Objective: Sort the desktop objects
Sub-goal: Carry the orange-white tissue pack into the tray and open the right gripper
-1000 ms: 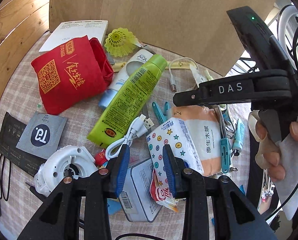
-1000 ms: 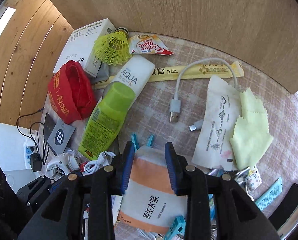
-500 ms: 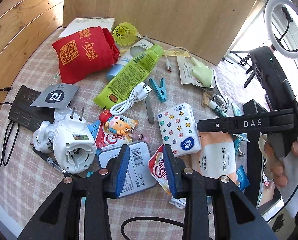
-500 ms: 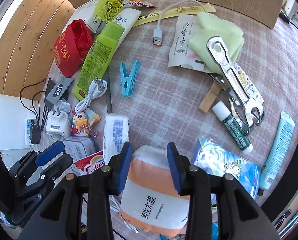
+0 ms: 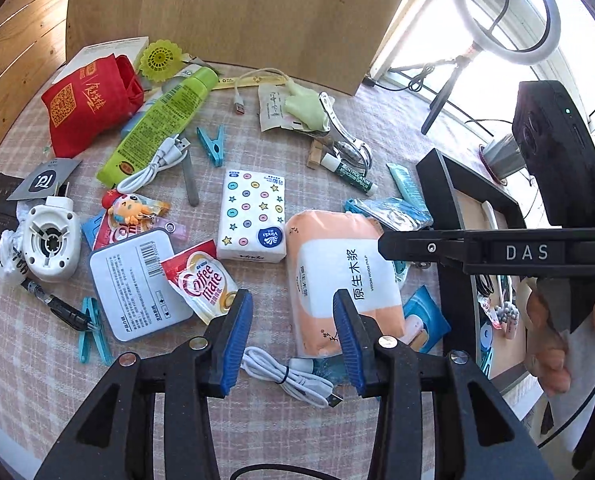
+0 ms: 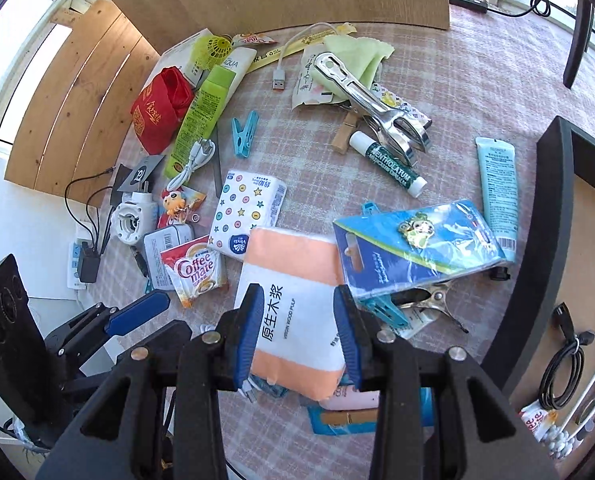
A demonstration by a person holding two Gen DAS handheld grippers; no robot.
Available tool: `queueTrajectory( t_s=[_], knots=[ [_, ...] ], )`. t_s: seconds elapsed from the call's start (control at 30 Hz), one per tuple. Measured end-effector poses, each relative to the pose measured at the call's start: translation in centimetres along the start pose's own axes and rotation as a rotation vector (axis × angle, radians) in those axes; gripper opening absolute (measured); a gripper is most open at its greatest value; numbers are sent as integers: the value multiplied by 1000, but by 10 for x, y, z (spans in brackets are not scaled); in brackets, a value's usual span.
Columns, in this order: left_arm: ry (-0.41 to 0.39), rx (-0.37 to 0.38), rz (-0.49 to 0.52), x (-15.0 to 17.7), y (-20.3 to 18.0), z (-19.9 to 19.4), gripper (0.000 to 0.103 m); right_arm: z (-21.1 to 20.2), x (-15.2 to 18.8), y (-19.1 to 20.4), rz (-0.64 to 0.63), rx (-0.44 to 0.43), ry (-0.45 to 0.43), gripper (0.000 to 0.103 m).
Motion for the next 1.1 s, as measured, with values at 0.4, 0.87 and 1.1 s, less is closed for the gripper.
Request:
queueTrajectory(
  t_s=[0.4,0.87,1.1],
  knots=[
    [9,33,22,5,-25,16,41,-21,29,1,2,14,-29,36],
    [41,26,66,16,-24,23,46,13,30,-9,63,-24,21,40],
    [71,38,83,14,-31,34,58,24,23,-20,103,-51,38,44]
  ],
)
Point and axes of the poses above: each gripper's, at about its wrist camera, not at the fingertips, and z roughly the way its jaws point, y to its left, x to its underside, the point moved 1 cm from there along z, roughly the way its jaws point, and after that the axes turned 15 degrees about -z, right-handed, at the moved point
